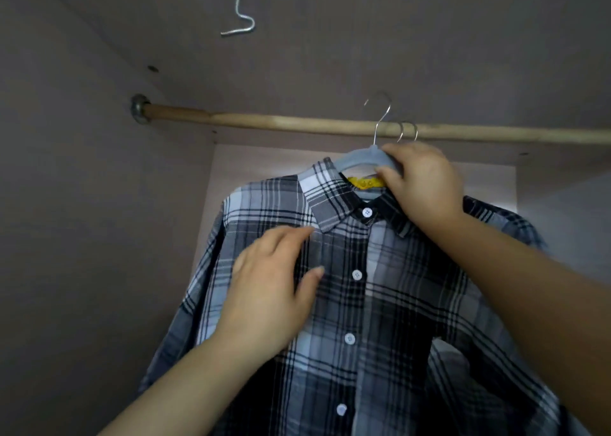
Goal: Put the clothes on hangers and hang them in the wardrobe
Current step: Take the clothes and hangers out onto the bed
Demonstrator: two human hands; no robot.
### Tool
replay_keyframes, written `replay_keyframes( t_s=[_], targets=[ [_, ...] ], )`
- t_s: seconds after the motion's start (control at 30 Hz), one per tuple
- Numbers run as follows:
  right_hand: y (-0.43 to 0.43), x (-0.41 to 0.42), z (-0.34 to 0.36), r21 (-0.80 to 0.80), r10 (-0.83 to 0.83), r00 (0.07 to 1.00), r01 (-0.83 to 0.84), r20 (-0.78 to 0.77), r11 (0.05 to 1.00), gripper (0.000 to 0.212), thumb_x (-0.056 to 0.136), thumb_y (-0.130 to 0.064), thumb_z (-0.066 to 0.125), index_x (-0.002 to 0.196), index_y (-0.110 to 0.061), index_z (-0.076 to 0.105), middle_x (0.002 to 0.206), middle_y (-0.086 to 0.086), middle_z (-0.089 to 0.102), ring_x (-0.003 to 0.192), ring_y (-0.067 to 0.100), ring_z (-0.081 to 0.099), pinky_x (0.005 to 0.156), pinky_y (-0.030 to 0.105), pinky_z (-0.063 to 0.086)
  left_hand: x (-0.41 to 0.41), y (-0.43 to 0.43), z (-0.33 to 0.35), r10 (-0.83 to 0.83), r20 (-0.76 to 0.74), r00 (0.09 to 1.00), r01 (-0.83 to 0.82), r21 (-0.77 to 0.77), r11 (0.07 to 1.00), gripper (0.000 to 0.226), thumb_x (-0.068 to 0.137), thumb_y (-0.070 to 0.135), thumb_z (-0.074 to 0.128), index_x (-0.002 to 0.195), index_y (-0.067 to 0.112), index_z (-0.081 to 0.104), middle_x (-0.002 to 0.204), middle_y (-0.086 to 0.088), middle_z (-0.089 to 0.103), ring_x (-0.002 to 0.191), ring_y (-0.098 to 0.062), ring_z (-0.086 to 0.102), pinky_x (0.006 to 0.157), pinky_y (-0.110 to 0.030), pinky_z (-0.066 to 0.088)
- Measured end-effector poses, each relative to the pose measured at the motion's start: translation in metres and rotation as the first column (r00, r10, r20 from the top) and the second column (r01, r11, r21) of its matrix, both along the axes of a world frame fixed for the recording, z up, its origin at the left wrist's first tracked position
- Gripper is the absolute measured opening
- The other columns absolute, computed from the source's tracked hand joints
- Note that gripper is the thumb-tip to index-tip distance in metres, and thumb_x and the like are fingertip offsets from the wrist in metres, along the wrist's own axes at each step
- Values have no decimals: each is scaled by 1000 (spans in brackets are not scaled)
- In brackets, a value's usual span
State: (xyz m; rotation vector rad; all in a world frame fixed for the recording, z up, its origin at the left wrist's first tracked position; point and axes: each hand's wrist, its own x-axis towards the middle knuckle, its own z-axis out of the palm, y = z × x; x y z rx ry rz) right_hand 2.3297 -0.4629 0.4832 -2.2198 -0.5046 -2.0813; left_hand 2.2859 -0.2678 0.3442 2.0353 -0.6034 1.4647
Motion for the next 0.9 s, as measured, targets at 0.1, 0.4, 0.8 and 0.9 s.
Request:
replay_keyframes(
  t_s=[0.1, 0.4, 0.8, 0.9],
  targets=[
    [18, -6, -10, -35, 109, 994, -108, 19, 994, 29, 87, -30, 60, 114, -22, 64, 102, 6, 65, 97, 29, 57, 74, 33, 42, -14, 6, 15, 58, 143, 988, -50, -62, 997, 50, 88, 33, 54, 135, 19, 44, 132, -1, 46, 123, -17, 41, 105, -36, 34],
    [96, -41, -132, -227, 475, 880, -466, -15, 855, 30, 77, -35, 67, 104, -21, 71, 86, -2, 71, 72, 21, 66, 63, 28, 48, -55, 55, -35, 355, 92, 930, -341, -133, 930, 55, 85, 47, 43, 132, 18, 47, 125, -1, 54, 116, -17, 46, 95, -32, 36],
    [191, -88, -309, -182, 830, 480, -877, -283, 445, 27, 84, -31, 61, 104, -16, 72, 78, 2, 68, 60, 22, 63, 56, 32, 54, -186, 115, -216, 650, -298, 699, -710, -183, 680, 41, 84, 47, 48, 115, 24, 64, 81, 9, 63, 69, -9, 60, 58, -29, 50],
    [217, -114, -352, -107, 881, 338, -941, -332, 320, 28, 85, -33, 58, 108, -20, 68, 77, 3, 67, 57, 23, 62, 55, 32, 53, -231, 119, -249, 715, -349, 606, -792, -182, 582, 37, 84, 43, 53, 110, 22, 66, 81, 8, 64, 71, -8, 60, 63, -27, 49]
  ],
)
